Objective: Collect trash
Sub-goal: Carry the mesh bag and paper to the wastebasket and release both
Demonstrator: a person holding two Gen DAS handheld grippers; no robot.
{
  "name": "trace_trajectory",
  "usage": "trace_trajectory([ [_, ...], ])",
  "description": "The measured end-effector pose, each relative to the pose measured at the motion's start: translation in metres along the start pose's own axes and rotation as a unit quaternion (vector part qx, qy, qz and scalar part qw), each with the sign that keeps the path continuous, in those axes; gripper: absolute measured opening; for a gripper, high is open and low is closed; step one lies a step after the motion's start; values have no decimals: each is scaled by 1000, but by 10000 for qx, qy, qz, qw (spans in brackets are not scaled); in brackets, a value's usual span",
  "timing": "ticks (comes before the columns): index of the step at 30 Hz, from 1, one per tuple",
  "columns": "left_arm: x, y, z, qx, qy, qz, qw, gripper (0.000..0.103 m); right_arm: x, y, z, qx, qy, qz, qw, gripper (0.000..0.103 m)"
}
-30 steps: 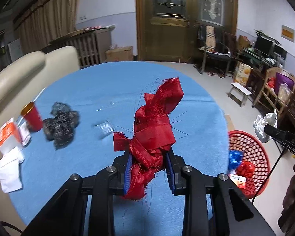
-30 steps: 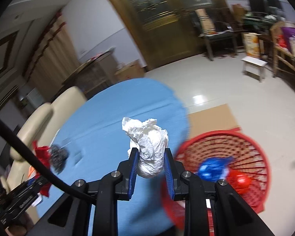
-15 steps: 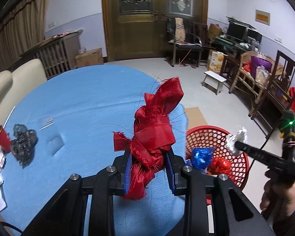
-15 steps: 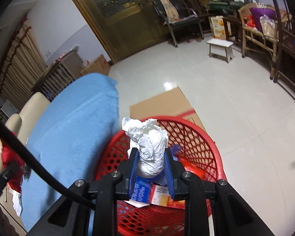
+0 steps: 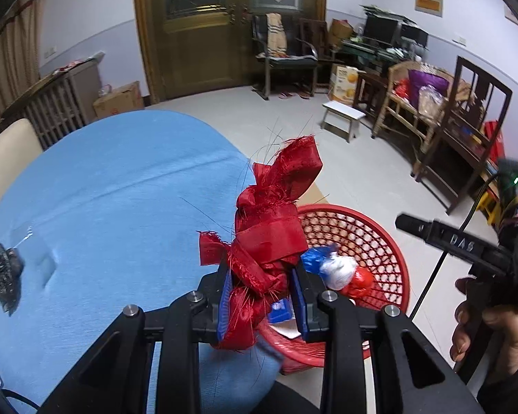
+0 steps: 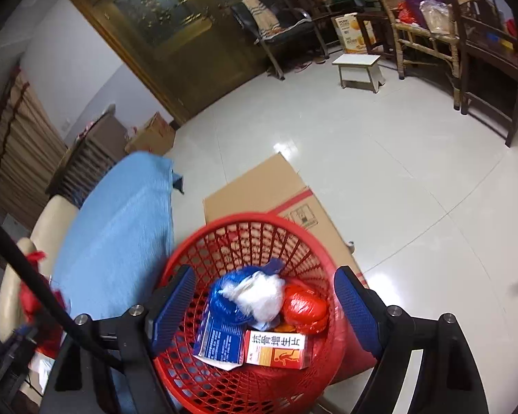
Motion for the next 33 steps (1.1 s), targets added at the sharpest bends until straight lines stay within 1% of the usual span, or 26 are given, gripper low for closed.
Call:
trace_trajectory([
  [7,-21,-28,4,-162,315,232,9991,32,22,-1,-19,-54,-274,-162,9995,85],
  [16,-44,-57,16,-445,697,314,9961,32,44,-6,-37,-136,-550,-270,9980,85],
  [22,-49,-66,17,-572,758,334,9949,32,52,-7,-44,-181,-658,-323,9971,85],
  [31,-56,-69,19,-611,827,372,9940,32,65,-3,-54,-228,-869,-368,9953,85],
  [33,-60,-70,20,-599,892,417,9933,34,69,-2,-56,-242,-923,-377,9947,85],
])
Point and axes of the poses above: each gripper's, at about its wrist camera, not at the fingertips, and x roughly against the way its jaws point, y to its left, z to its underside, the point moved 3 cm from there along -x, roughly the way its jaws point, and after that the axes turned 8 degrees about -y, right-handed, at the moved point
